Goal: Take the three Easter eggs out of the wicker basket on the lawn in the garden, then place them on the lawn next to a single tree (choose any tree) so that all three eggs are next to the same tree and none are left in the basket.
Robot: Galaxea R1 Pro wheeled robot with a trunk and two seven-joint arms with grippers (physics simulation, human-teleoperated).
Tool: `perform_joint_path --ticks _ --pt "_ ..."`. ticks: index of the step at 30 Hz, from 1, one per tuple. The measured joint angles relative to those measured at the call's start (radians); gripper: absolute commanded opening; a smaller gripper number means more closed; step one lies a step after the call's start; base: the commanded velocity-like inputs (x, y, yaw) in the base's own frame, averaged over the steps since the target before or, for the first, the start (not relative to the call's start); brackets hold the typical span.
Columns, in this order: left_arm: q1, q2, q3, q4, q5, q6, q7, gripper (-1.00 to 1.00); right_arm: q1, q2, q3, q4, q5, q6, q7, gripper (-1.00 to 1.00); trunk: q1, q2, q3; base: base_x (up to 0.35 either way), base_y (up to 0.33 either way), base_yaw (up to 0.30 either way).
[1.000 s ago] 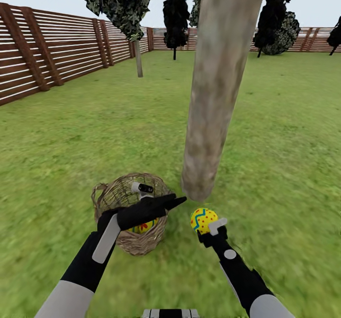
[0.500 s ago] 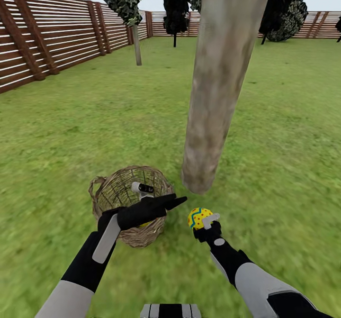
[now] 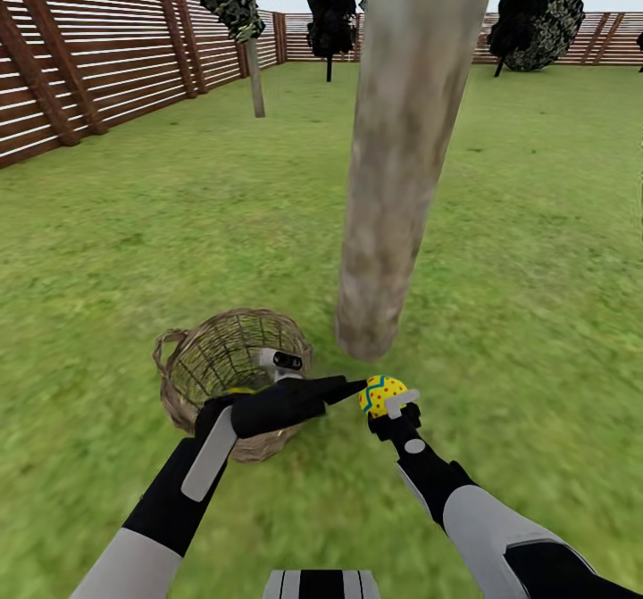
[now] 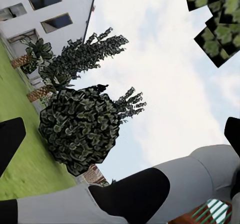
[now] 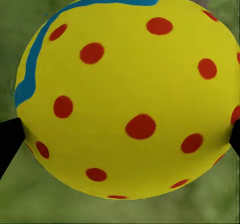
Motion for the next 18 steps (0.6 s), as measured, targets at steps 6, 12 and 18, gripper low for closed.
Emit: perform_joint_path --ticks 6,12,18 --pt "0.000 0.000 -0.001 0.000 0.000 0.000 0.000 1.00 0.000 0.002 0.000 -0.001 0.000 0.000 -0.001 -1.00 0.000 0.000 0.000 0.000 -0.301 0.000" --pt "0.000 0.000 -0.001 0.000 0.001 0.000 0.001 1.00 0.000 0.002 0.000 -0.001 0.000 0.000 -0.001 -1.00 0.000 0.000 0.000 0.000 -0.020 0.232" --pt "0.000 0.000 -0.003 0.005 0.004 0.000 0.000 1.00 0.000 0.002 0.000 -0.016 0.000 0.000 -0.002 -1.00 0.000 0.000 0.000 0.000 0.000 0.174"
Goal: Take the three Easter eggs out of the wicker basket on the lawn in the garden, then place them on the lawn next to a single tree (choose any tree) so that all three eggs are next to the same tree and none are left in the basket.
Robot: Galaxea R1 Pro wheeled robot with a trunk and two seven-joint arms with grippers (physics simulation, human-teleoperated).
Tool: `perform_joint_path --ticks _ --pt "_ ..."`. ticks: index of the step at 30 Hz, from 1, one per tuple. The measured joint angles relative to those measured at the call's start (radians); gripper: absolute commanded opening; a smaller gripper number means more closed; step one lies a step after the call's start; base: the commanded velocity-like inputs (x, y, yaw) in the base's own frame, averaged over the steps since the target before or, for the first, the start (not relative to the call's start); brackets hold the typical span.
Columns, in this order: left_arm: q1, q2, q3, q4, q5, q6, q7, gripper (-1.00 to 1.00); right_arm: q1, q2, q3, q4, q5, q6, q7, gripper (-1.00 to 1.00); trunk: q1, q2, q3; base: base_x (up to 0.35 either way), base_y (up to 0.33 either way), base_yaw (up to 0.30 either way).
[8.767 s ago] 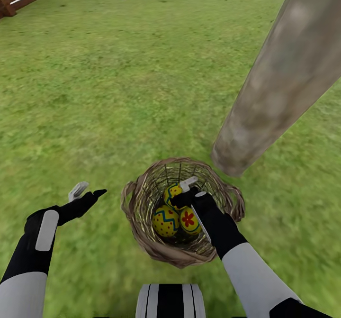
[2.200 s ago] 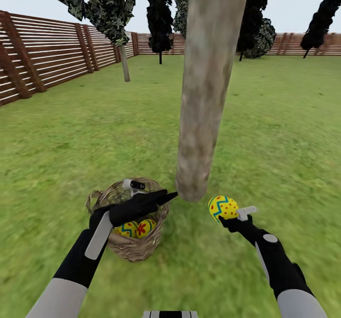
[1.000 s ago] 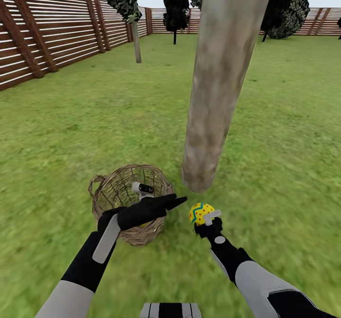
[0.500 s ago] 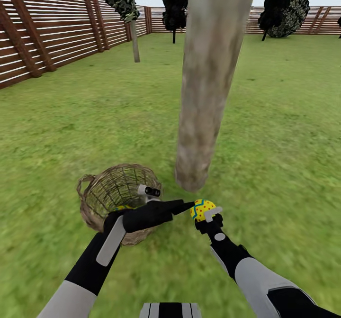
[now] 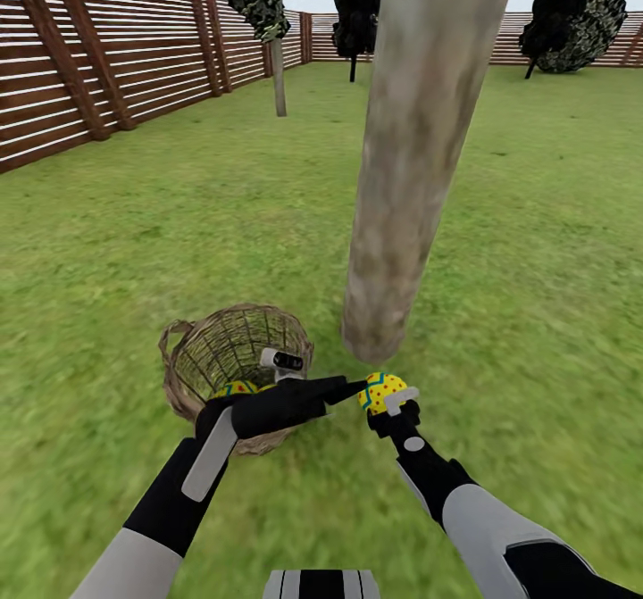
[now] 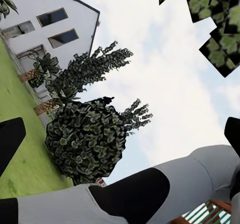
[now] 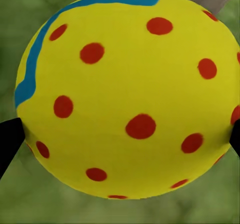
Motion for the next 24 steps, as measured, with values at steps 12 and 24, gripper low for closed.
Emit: perform_joint_path --ticks 12,24 --pt "-0.233 0.092 0.264 -0.164 0.075 0.132 0.255 1.00 0.000 0.002 0.001 -0.005 0.001 0.014 -0.054 -1.00 0.000 0.000 0.000 0.000 0.000 0.001" --pt "-0.386 0.238 0.298 -0.173 0.105 0.130 0.264 1.00 0.000 0.006 0.000 -0.009 -0.007 0.015 -0.065 -1.00 0.001 0.000 -0.004 0.000 0.000 0.000"
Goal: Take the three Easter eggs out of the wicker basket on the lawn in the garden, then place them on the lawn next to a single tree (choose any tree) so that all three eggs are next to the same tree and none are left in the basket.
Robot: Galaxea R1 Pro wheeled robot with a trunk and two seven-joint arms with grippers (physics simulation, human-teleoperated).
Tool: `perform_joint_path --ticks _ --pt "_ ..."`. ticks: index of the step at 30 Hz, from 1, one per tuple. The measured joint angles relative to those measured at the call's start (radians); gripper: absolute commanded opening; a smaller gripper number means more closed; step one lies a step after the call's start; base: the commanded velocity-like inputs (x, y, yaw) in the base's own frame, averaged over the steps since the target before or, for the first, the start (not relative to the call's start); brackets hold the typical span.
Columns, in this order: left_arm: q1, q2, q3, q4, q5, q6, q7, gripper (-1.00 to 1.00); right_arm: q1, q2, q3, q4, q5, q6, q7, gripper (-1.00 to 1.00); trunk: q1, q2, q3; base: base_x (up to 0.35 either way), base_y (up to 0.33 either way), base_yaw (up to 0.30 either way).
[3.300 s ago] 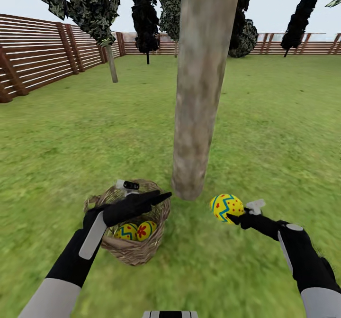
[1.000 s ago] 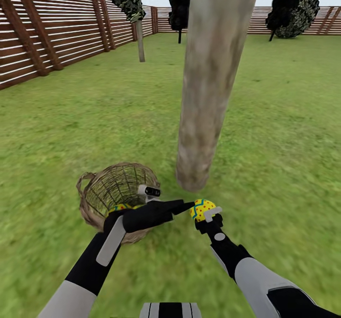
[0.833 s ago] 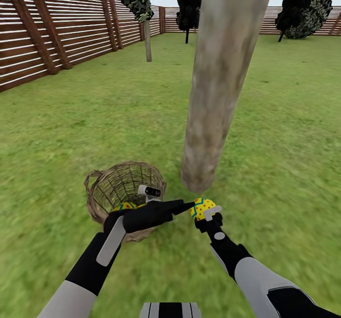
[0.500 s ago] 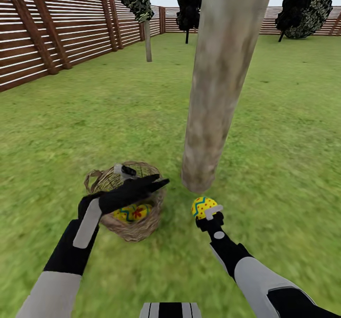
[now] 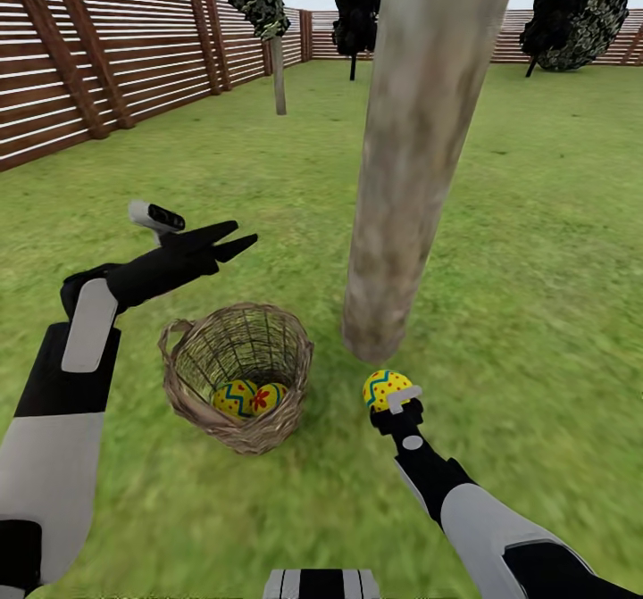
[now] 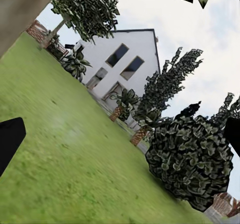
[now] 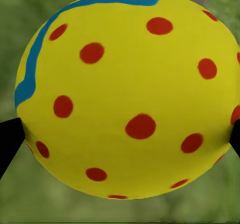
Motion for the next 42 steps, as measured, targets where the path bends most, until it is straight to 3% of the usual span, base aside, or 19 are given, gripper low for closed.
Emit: perform_joint_path --ticks 4,7,12,15,18,20,24,30,34,39,42 --pt "0.001 -0.001 -0.006 -0.001 0.067 -0.002 0.000 1.00 -0.001 0.000 -0.001 0.000 -0.003 0.001 -0.018 -1.00 0.002 -0.001 -0.015 0.000 0.000 0.000" --pt "0.000 -0.006 -0.008 -0.001 0.072 -0.002 0.000 1.00 -0.014 0.001 -0.001 0.000 -0.003 0.010 -0.056 -1.00 0.003 -0.002 -0.027 0.000 0.000 0.000" --pt "-0.001 -0.015 -0.012 -0.001 0.073 -0.001 0.000 1.00 -0.058 0.003 -0.001 0.013 -0.006 0.034 -0.063 -1.00 0.005 -0.003 -0.046 0.000 0.000 0.000" --pt "-0.001 -0.019 -0.013 -0.001 0.073 -0.001 0.000 1.00 -0.086 0.023 -0.001 0.027 -0.006 0.120 -0.064 -1.00 0.007 -0.004 -0.058 0.000 0.000 0.000" --pt "-0.001 -0.023 -0.013 -0.001 0.073 -0.001 0.000 1.00 -0.113 0.053 -0.001 0.092 -0.005 0.146 -0.063 -1.00 0.008 -0.004 -0.070 0.000 0.000 0.000" --pt "-0.003 -0.024 -0.013 -0.001 0.077 -0.001 0.000 1.00 -0.127 0.060 -0.001 0.116 -0.004 0.147 -0.063 -1.00 0.009 -0.005 -0.077 0.000 0.000 0.000" --pt "-0.006 -0.023 -0.013 -0.001 0.114 -0.001 0.000 1.00 -0.131 0.060 -0.003 0.088 -0.005 0.135 -0.060 -1.00 0.011 -0.006 -0.093 0.000 0.000 0.000" --pt "-0.006 -0.020 -0.012 -0.001 0.117 -0.001 0.000 1.00 -0.130 0.058 -0.007 0.046 -0.006 0.127 -0.054 -1.00 0.013 -0.007 -0.116 0.000 0.000 0.000" --pt "-0.008 -0.014 -0.012 -0.002 0.147 -0.001 0.000 1.00 -0.130 0.057 -0.007 0.046 -0.006 0.127 -0.054 -1.00 0.015 -0.008 -0.132 0.000 0.000 0.000" --pt "-0.009 -0.013 -0.011 -0.002 0.152 0.000 0.000 1.00 -0.129 0.057 -0.007 0.047 -0.006 0.128 -0.056 -1.00 0.018 -0.009 -0.151 0.000 0.000 0.000" --pt "-0.010 -0.009 -0.010 -0.002 0.187 0.000 0.000 1.00 -0.129 0.056 -0.008 0.045 -0.006 0.128 -0.056 -1.00 0.019 -0.010 -0.162 0.000 0.000 0.000"
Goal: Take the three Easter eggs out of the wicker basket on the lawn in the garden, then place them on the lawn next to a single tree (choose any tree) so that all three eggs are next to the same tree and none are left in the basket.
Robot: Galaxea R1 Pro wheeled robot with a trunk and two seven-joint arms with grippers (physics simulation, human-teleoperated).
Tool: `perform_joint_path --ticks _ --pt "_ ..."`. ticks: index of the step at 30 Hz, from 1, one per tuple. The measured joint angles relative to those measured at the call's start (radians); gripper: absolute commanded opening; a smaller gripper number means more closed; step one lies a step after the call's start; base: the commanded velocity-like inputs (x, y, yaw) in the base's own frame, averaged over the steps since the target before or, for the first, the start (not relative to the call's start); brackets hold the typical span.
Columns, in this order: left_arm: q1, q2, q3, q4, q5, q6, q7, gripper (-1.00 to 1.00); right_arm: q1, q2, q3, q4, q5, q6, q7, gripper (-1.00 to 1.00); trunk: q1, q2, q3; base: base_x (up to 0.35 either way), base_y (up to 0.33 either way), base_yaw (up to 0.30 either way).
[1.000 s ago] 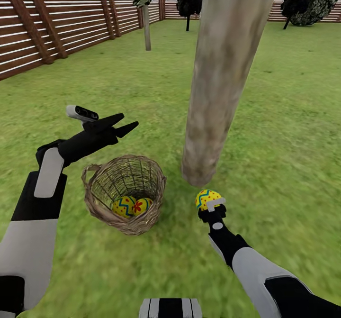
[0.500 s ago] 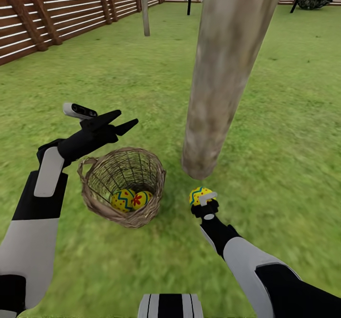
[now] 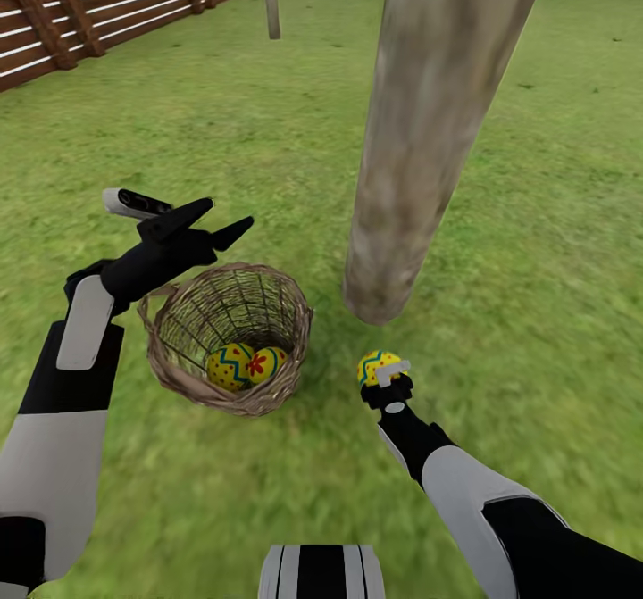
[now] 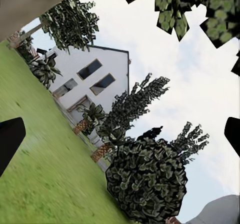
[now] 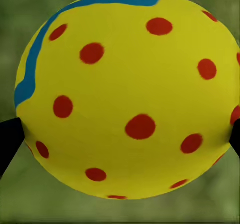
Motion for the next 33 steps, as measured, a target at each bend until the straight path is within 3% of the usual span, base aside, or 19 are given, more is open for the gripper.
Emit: perform_joint_path --ticks 12,16,30,33 --pt "0.000 0.003 0.003 0.000 0.011 0.000 0.000 1.00 0.000 -0.001 -0.001 0.000 0.000 0.002 -0.004 -1.00 0.005 -0.003 -0.046 0.000 0.000 0.000" --pt "0.000 0.004 0.004 0.000 0.031 0.000 0.000 1.00 0.000 -0.001 -0.002 0.000 0.000 0.002 -0.006 -1.00 0.007 -0.004 -0.062 0.000 0.000 0.000" --pt "0.000 0.005 0.006 0.000 0.033 0.000 0.000 1.00 0.000 0.002 -0.001 -0.045 0.012 0.001 -0.012 -1.00 0.013 -0.007 -0.116 0.000 0.000 0.000" --pt "0.000 0.016 0.007 0.000 0.060 0.000 0.000 1.00 0.000 0.003 -0.002 -0.073 0.011 0.001 -0.011 -1.00 0.014 -0.008 -0.128 0.000 0.000 0.000"
